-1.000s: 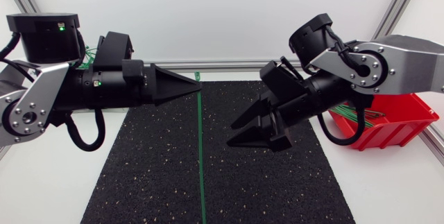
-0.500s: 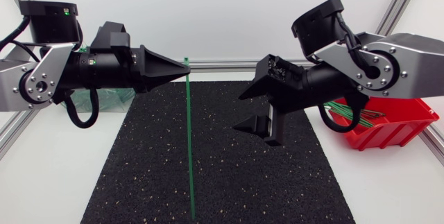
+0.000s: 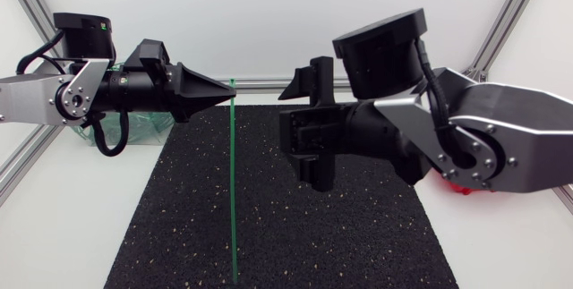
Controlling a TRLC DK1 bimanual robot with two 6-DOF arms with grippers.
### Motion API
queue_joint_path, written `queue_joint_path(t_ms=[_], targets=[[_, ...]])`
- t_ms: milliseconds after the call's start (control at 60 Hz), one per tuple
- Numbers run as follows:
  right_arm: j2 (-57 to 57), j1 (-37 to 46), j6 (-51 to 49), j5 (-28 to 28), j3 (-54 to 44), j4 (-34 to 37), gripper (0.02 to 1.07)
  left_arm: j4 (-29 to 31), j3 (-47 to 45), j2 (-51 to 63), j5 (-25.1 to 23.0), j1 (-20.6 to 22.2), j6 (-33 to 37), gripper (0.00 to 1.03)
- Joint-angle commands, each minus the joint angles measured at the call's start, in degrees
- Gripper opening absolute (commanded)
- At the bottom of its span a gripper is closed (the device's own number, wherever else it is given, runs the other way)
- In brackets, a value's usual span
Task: Take a green cable tie from the red box, thread the tail through the head to close it, then place it in the transparent bin on the left.
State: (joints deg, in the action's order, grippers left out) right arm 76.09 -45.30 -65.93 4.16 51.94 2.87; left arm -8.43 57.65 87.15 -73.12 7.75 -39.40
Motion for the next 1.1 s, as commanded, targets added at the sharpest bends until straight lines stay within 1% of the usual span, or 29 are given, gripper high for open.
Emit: queue_joint_path(t_ms=[0, 83, 117, 217, 333, 433, 500, 550, 617, 733, 850, 967, 1083], targets=[[0.19, -2.16, -6.93, 2.25, -3.25, -4.37, 1.03, 0.08, 2.47, 2.14, -1.06, -0.37, 0.81, 0.04], [0.11, -3.92, -12.47, 4.45, -6.42, -11.14, 1.03, 0.08, 3.0, 3.02, -1.41, -0.72, 1.25, 0.04], [0.11, -4.36, -13.43, 4.54, -7.03, -11.93, 1.03, 0.08, 3.08, 3.28, -1.41, -0.8, 1.43, 0.04], [1.25, -6.82, -22.31, 5.86, -12.83, -21.33, 1.03, 0.08, 3.08, 4.16, -1.41, -0.98, 2.22, 0.04], [3.62, -7.7, -30.05, 5.68, -16.26, -28.1, 1.03, 0.34, 3.08, 4.78, -1.41, -0.89, 2.57, 0.04], [5.29, -8.31, -35.41, 4.8, -17.93, -31.61, 1.03, 0.52, 2.91, 4.95, -1.41, -0.8, 3.01, 0.04], [6.26, -8.4, -39.89, 3.48, -19.16, -35.39, 1.02, 0.69, 2.91, 5.04, -1.41, -0.8, 3.19, 0.04], [6.35, -8.84, -41.73, 2.52, -19.95, -36.45, 1.02, 0.87, 2.82, 5.04, -1.41, -0.72, 3.27, 0.04], [7.05, -9.55, -46.48, 0.49, -22.15, -41.37, 1.02, 1.31, 2.65, 5.13, -1.41, -0.28, 3.63, 0.04], [8.28, -9.81, -52.28, -3.2, -25.49, -47.52, 1.02, 1.48, 2.65, 5.22, -1.32, 0.25, 3.63, 0.04], [9.33, -10.6, -54.92, -6.62, -28.3, -52.01, 1.02, 1.57, 2.65, 5.57, -0.88, 0.25, 3.63, 0.04], [10.04, -10.69, -55.36, -9.79, -28.12, -52.44, 1.02, 1.57, 2.65, 6.1, -0.35, 0.25, 3.71, 0.04], [10.92, -10.69, -55.53, -10.58, -27.77, -53.32, 1.02, 1.57, 2.73, 6.45, -0.27, 0.25, 3.71, 0.04]])
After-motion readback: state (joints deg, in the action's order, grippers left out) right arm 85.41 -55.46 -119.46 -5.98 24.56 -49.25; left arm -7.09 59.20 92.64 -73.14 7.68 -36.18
